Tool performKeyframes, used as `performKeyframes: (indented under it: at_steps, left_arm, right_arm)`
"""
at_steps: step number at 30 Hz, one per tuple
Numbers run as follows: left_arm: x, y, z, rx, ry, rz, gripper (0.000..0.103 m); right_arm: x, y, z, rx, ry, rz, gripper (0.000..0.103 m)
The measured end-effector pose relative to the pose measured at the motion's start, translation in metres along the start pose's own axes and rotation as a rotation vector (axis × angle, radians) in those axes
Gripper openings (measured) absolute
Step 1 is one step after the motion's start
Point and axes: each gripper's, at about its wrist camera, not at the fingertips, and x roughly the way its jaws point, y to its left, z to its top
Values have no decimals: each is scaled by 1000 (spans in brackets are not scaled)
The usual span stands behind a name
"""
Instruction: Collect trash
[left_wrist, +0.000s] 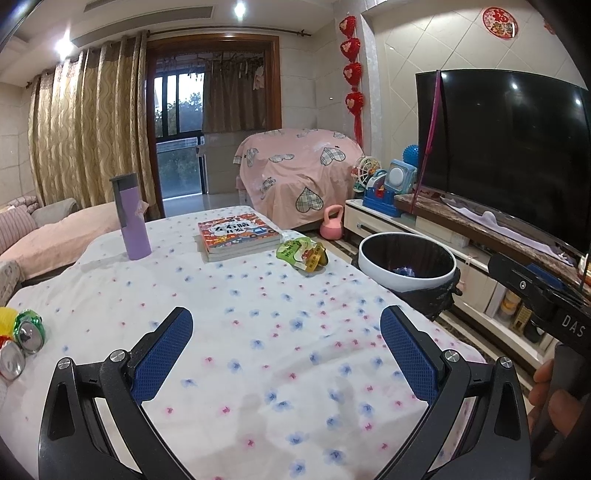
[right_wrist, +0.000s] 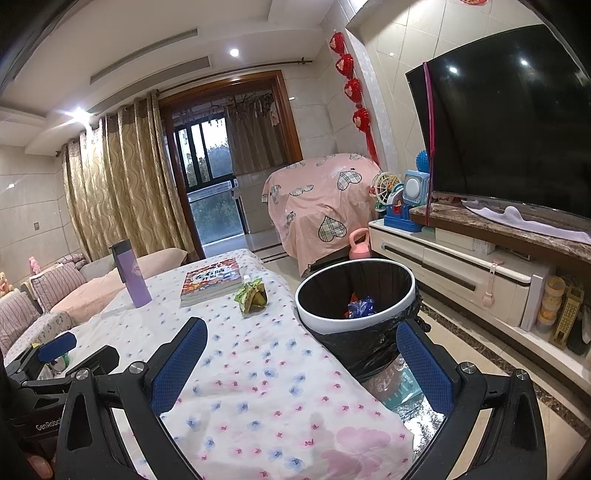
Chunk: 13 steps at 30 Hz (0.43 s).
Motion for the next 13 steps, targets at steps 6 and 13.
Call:
performKeyframes:
  at_steps: [6, 13]
  left_arm:
    - [4, 2, -1, -10, 18, -13, 103]
    - [12, 7, -4, -18, 41, -14, 103]
  right_arm:
    - [3, 3, -2, 3, 12, 3, 103]
    - [12, -1, -4, 14, 41, 9, 103]
